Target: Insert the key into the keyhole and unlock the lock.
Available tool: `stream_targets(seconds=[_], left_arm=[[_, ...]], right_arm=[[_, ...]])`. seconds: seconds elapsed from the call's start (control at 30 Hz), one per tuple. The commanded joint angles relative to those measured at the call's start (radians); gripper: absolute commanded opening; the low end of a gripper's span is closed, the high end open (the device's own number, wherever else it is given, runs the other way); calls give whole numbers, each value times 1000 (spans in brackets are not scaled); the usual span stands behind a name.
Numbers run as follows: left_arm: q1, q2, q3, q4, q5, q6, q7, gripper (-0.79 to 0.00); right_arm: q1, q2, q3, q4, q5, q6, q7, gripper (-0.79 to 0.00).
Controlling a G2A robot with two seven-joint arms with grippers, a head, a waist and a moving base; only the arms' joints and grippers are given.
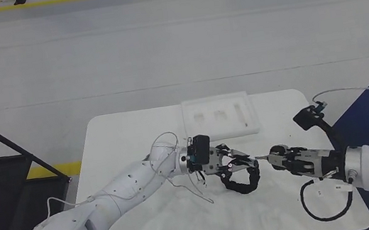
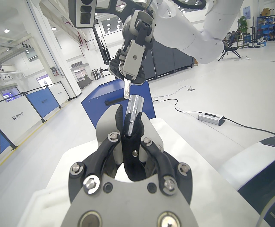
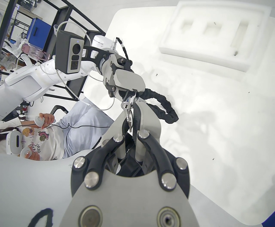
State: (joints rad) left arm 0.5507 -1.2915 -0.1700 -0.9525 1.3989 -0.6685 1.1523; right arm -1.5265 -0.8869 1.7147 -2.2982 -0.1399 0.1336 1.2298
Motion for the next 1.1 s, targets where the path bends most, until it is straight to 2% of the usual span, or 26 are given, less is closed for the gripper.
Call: stream_targets(seconds=[0.0,0.8,1.07], left_arm=[[1,1,0,6,-13,1,1,-785],[3,3,0,2,-41,-6,-6,-785],[0,2,0,4,-25,0,0,-785]], right_arm=[[-1,1,0,1,6,0,2,-785],[32,16,-42,44,42,23,2,-785],[43,19,-53,71,80,68,-5,-785]])
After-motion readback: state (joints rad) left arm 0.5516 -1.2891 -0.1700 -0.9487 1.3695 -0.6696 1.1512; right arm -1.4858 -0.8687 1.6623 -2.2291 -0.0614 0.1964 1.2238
